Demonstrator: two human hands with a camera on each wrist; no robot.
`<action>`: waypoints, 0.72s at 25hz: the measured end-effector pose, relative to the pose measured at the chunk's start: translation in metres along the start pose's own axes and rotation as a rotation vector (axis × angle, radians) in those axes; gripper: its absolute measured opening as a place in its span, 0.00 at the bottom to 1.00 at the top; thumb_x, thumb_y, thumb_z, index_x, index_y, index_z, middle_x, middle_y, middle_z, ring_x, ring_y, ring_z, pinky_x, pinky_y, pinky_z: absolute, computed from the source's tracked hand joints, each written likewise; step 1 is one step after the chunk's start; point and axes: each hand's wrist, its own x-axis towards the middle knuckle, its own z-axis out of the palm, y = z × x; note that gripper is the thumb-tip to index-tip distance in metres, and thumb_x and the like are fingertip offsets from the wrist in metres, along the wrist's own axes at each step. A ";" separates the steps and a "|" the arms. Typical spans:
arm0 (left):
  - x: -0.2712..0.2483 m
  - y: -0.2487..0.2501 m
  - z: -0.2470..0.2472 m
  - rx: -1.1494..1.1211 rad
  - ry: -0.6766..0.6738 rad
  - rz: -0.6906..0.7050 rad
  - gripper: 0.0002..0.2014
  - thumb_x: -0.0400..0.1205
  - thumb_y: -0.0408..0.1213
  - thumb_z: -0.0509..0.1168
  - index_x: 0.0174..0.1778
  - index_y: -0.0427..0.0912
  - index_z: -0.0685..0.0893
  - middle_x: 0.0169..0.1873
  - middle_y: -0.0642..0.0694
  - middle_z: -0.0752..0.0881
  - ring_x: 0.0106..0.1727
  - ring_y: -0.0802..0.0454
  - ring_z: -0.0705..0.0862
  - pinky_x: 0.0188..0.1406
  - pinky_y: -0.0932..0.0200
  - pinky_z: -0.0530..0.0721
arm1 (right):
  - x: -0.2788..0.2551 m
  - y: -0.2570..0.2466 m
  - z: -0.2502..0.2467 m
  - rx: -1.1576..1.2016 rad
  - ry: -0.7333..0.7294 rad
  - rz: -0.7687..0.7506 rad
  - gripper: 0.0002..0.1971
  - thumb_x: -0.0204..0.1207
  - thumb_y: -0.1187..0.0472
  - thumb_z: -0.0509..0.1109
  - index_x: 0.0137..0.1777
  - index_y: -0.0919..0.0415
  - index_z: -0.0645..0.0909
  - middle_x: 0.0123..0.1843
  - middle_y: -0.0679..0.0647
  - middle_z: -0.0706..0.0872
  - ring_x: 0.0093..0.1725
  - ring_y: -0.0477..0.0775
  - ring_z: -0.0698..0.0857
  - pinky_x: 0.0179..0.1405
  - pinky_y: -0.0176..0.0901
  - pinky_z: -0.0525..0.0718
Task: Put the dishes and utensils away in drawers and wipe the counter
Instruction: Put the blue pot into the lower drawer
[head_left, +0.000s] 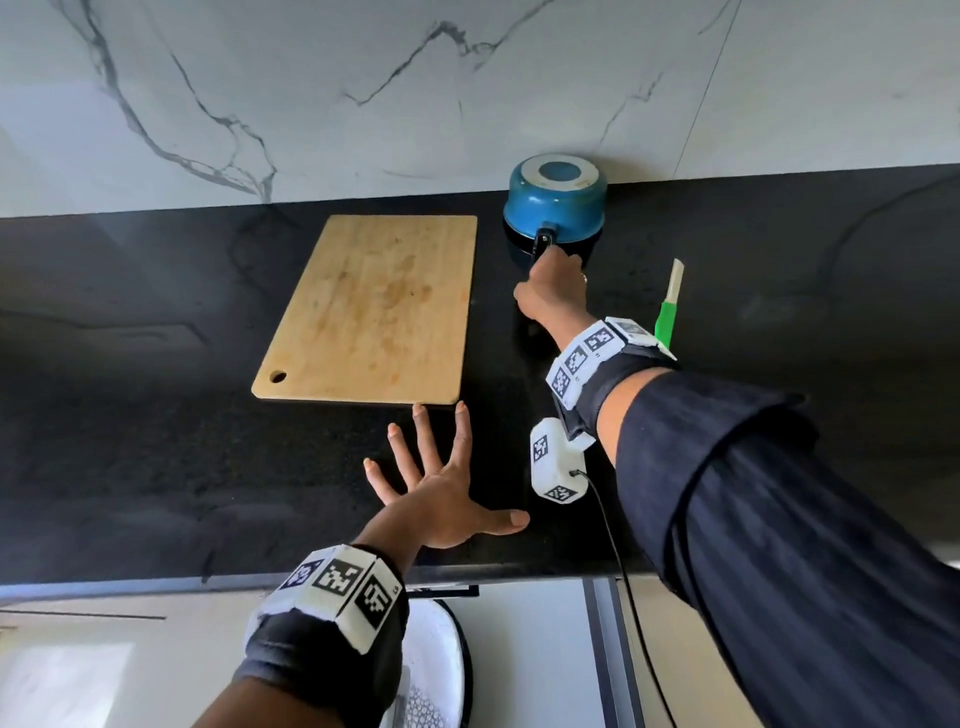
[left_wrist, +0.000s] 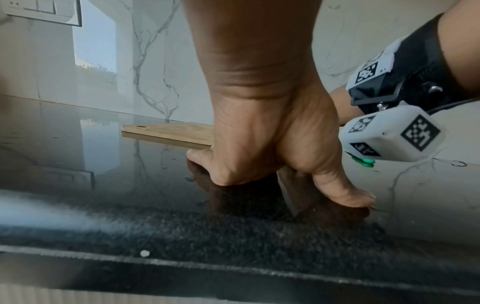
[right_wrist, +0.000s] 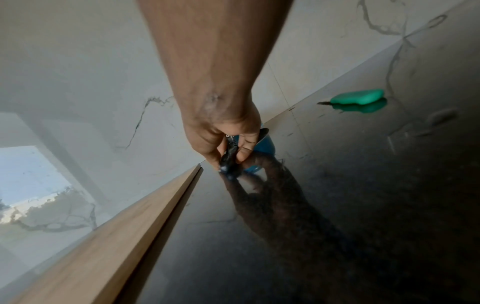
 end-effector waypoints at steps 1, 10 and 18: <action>0.000 0.000 -0.001 -0.004 -0.007 -0.001 0.66 0.63 0.77 0.67 0.72 0.66 0.15 0.71 0.44 0.11 0.75 0.35 0.16 0.74 0.24 0.29 | 0.002 0.002 -0.003 0.070 -0.002 0.055 0.28 0.75 0.64 0.72 0.73 0.66 0.68 0.68 0.62 0.76 0.62 0.64 0.82 0.55 0.49 0.86; -0.011 0.000 -0.005 0.038 0.015 0.026 0.64 0.65 0.78 0.65 0.76 0.63 0.19 0.76 0.41 0.17 0.79 0.31 0.23 0.75 0.24 0.36 | -0.084 0.055 -0.062 0.310 -0.019 0.207 0.30 0.67 0.34 0.67 0.50 0.63 0.86 0.46 0.56 0.90 0.44 0.60 0.88 0.46 0.50 0.84; -0.037 -0.015 0.043 -0.155 0.437 0.213 0.44 0.78 0.64 0.65 0.86 0.53 0.52 0.86 0.43 0.46 0.86 0.39 0.44 0.82 0.35 0.40 | -0.330 0.110 -0.096 0.730 -0.283 0.094 0.29 0.81 0.38 0.63 0.28 0.60 0.65 0.22 0.51 0.60 0.16 0.45 0.61 0.15 0.32 0.57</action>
